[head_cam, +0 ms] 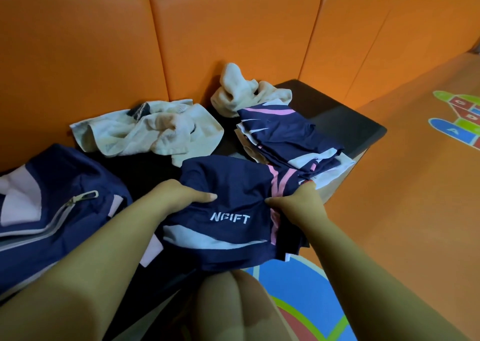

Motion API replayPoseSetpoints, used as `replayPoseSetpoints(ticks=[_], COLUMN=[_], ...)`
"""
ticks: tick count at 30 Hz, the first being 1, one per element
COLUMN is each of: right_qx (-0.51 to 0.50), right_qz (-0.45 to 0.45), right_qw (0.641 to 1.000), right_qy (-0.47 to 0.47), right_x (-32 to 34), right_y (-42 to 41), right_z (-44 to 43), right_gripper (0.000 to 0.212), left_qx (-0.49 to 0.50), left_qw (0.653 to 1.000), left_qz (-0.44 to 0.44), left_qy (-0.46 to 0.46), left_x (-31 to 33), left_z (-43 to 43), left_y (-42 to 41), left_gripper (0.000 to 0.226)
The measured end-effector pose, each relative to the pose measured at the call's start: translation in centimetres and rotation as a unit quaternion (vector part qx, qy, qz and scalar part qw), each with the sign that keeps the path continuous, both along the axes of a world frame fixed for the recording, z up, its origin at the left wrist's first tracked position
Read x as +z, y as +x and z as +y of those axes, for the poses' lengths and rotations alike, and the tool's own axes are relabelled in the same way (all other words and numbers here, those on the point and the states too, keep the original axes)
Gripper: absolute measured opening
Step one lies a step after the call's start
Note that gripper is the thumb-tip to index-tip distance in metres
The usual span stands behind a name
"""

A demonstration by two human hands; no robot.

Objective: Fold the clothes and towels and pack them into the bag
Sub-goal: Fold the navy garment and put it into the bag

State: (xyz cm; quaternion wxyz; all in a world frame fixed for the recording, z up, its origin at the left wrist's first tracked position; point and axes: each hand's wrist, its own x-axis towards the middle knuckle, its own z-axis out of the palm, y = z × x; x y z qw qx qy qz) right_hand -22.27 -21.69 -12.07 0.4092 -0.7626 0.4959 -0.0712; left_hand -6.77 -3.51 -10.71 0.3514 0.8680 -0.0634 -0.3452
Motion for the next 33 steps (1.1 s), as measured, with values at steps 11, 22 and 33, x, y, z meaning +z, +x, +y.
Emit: replayPoseSetpoints(ticks=[11,22,33], right_qx=[0.095,0.298,0.311], right_qz=[0.113,-0.029,0.162], right_qw=[0.982,0.951,0.911], right_qy=[-0.117,0.071,-0.220], right_x=[2.6,5.6,3.4], right_y=[1.8,3.3,4.7], right_z=[1.7,3.9,7.9], right_gripper=[0.070,0.075,0.125], left_qx=[0.042,0.071,-0.085], left_qw=[0.996,0.969,0.989], left_qz=[-0.046,0.106,0.053], left_qy=[-0.057,-0.210,-0.107], left_x=[-0.2,2.0,4.6], left_z=[-0.9,-0.1,0.5], left_y=[-1.9,-1.8,-1.8], left_gripper=[0.043,0.062,0.019])
